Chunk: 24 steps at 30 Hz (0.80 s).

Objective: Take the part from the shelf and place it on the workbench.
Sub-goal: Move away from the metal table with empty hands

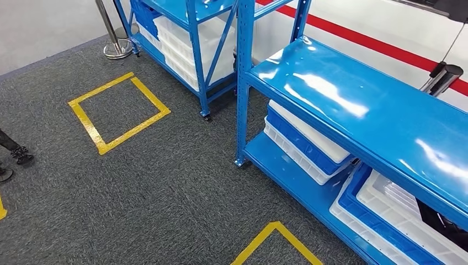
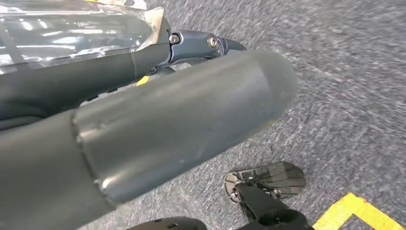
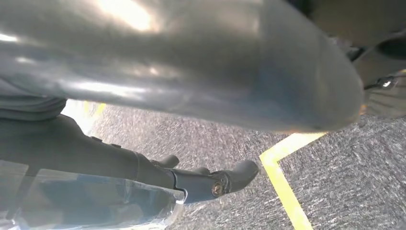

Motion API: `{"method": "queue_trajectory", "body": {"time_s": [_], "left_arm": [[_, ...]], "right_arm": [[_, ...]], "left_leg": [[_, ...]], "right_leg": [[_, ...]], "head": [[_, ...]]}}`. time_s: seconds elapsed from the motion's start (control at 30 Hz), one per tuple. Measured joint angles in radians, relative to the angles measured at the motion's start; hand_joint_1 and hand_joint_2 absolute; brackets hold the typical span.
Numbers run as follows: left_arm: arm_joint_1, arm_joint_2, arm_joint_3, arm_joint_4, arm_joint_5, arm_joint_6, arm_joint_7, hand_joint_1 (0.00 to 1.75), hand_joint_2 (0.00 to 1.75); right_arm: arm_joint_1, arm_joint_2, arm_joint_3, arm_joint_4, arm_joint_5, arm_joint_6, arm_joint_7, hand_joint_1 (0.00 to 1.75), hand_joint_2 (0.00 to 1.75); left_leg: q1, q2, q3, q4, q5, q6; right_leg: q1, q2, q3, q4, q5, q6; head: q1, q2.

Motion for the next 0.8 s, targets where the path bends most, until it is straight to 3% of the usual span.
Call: {"method": "queue_trajectory", "body": {"time_s": [0.07,0.1,0.17,0.23,0.3,0.33,0.37,0.4,0.47,0.53,0.6,0.67,0.73,0.8], "left_arm": [[-0.005,0.0,0.0,0.0,-0.003,0.001,0.001,0.0,0.0],[-0.008,0.0,0.0,0.0,-0.004,0.001,0.002,0.0,0.0],[-0.013,0.0,0.0,0.0,-0.007,0.002,0.003,0.0,0.0],[-0.011,0.0,0.0,0.0,-0.007,0.002,0.004,0.0,0.0],[-0.007,0.0,0.0,0.0,-0.007,0.003,0.006,0.0,0.0],[-0.005,0.0,0.0,0.0,-0.006,0.004,0.006,0.0,0.0],[-0.004,0.0,0.0,0.0,-0.006,0.006,0.006,0.0,0.0],[-0.004,0.0,0.0,0.0,-0.006,0.007,0.006,0.0,0.0],[-0.005,0.002,0.0,0.0,-0.005,0.01,0.006,0.0,0.0],[-0.005,0.004,0.0,0.0,-0.004,0.012,0.006,0.0,0.0],[-0.006,0.002,0.0,0.0,-0.004,0.013,0.006,0.0,0.0],[-0.007,-0.001,0.0,0.0,-0.003,0.014,0.006,0.0,0.0],[-0.007,-0.002,0.0,0.0,-0.002,0.014,0.005,0.0,0.0],[-0.007,-0.002,0.0,0.0,0.0,0.014,0.005,0.0,0.0]], "right_arm": [[-0.001,0.001,0.0,0.0,0.001,0.0,0.002,0.0,0.0],[0.0,0.002,0.0,0.0,0.001,0.0,0.002,0.0,0.0],[0.0,0.002,0.0,0.0,0.001,0.0,0.003,0.0,0.0],[-0.001,0.003,0.0,0.0,0.001,0.0,0.004,0.0,0.0],[-0.001,0.004,-0.001,0.0,0.003,0.0,0.004,0.0,0.0],[0.0,0.004,-0.001,0.0,0.004,0.0,0.004,0.0,0.0],[0.001,0.004,-0.001,0.0,0.006,0.0,0.004,0.0,0.0],[0.002,0.004,-0.001,0.0,0.007,0.0,0.004,0.0,0.0],[0.001,0.005,-0.001,0.0,0.01,0.001,0.004,0.0,0.0],[-0.001,0.006,-0.001,0.0,0.014,0.001,0.004,0.0,0.0],[0.001,0.005,-0.001,0.0,0.016,0.002,0.005,0.0,0.0],[0.002,0.003,-0.001,0.0,0.016,0.002,0.006,0.0,0.0],[0.0,0.003,0.0,0.0,0.017,0.002,0.007,0.0,0.0],[-0.001,0.002,0.0,0.0,0.017,0.002,0.007,0.0,0.0]], "left_leg": [[0.002,0.021,0.011,-0.003,-0.006,-0.013],[0.007,0.018,0.015,0.0,-0.011,-0.02],[0.014,-0.028,0.001,0.046,-0.05,-0.03],[0.016,-0.088,-0.056,0.17,-0.122,-0.031],[0.015,-0.105,-0.116,0.287,-0.164,-0.026],[0.015,-0.107,-0.126,0.299,-0.155,-0.022],[0.014,-0.11,-0.118,0.272,-0.127,-0.016],[0.014,-0.121,-0.094,0.212,-0.086,-0.009],[0.011,-0.164,-0.04,0.081,-0.021,0.004],[0.006,-0.186,-0.019,0.025,-0.004,0.01],[0.003,-0.164,-0.015,0.014,0.002,0.016],[0.005,-0.139,-0.009,-0.004,0.014,0.028],[0.004,-0.11,-0.007,-0.014,0.019,0.035],[0.002,-0.079,-0.008,-0.014,0.019,0.036]], "right_leg": [[0.006,0.017,0.0,-0.006,0.0,-0.018],[0.002,0.03,0.001,-0.007,0.001,-0.026],[-0.002,0.054,0.005,-0.01,0.005,-0.043],[0.001,0.077,0.003,-0.01,0.009,-0.054],[0.008,0.106,0.001,-0.009,0.01,-0.059],[0.011,0.122,0.002,-0.009,0.01,-0.059],[0.013,0.137,0.003,-0.009,0.011,-0.059],[0.014,0.151,0.006,-0.009,0.011,-0.059],[0.019,0.177,0.007,-0.007,0.011,-0.056],[0.02,0.198,0.0,-0.007,0.014,-0.048],[0.019,0.212,-0.011,-0.007,0.019,-0.035],[0.023,0.177,-0.036,0.026,0.0,-0.031],[0.023,0.12,-0.093,0.136,-0.053,-0.036],[0.018,0.101,-0.151,0.253,-0.095,-0.032]], "head": [[-0.007,0.0],[-0.009,0.0],[-0.011,0.0],[-0.013,0.0],[-0.014,0.0],[-0.014,0.0],[-0.014,0.0],[-0.014,0.0],[-0.013,0.0],[-0.013,0.0],[-0.013,0.0],[-0.011,0.0],[-0.007,0.0],[-0.005,0.0]]}}
